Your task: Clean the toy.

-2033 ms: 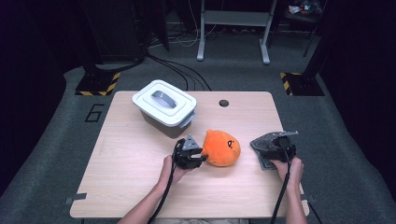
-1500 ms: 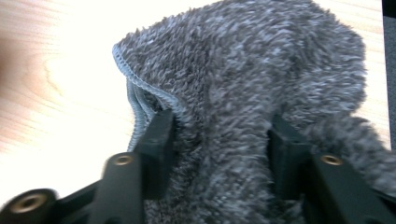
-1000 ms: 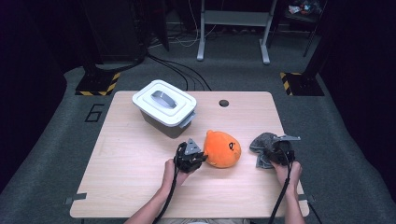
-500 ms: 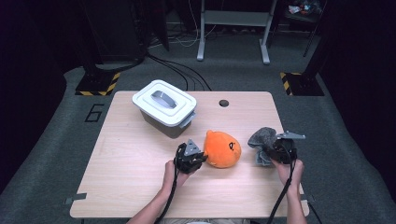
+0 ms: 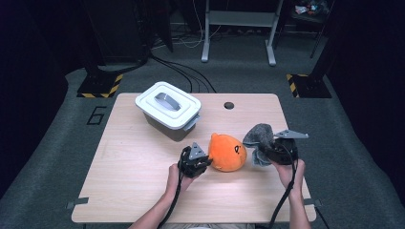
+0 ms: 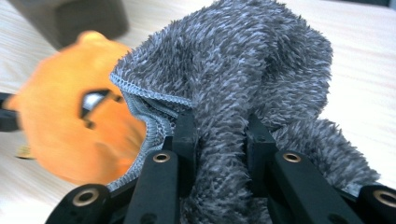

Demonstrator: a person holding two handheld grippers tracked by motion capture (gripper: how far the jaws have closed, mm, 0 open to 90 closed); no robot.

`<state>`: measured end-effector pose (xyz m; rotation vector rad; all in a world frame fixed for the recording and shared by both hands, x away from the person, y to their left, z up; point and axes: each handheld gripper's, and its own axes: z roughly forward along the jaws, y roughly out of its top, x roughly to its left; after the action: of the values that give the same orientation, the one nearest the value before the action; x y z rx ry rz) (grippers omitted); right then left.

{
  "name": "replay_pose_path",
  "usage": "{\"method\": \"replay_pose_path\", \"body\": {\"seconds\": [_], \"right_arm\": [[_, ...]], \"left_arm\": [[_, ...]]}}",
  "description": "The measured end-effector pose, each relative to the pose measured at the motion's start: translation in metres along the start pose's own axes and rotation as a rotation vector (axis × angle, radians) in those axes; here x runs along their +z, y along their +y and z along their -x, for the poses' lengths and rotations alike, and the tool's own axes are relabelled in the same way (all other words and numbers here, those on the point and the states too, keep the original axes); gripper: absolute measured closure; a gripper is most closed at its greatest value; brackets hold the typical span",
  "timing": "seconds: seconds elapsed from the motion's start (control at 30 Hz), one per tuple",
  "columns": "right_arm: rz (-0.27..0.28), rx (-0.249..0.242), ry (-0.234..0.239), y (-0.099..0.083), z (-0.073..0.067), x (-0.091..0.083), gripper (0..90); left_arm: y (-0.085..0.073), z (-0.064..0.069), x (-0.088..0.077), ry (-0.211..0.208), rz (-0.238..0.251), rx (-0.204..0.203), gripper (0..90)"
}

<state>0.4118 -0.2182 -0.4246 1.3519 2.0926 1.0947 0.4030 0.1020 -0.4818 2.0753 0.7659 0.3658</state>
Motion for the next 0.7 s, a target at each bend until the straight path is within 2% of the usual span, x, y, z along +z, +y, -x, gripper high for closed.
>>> {"method": "replay_pose_path", "body": {"seconds": [0.13, 0.37, 0.7], "right_arm": [[0.015, -0.002, 0.043, 0.009, -0.013, -0.002, 70.8], [0.018, -0.032, 0.084, 0.019, -0.029, 0.000, 70.4], [-0.008, -0.132, 0.127, 0.035, -0.066, 0.015, 69.8]], "left_arm": [[0.002, 0.002, 0.000, 0.003, 0.005, 0.011, 79.9], [0.004, 0.003, -0.001, 0.001, 0.006, 0.013, 80.2], [0.006, 0.007, -0.001, 0.006, 0.013, 0.008, 80.3]]}}
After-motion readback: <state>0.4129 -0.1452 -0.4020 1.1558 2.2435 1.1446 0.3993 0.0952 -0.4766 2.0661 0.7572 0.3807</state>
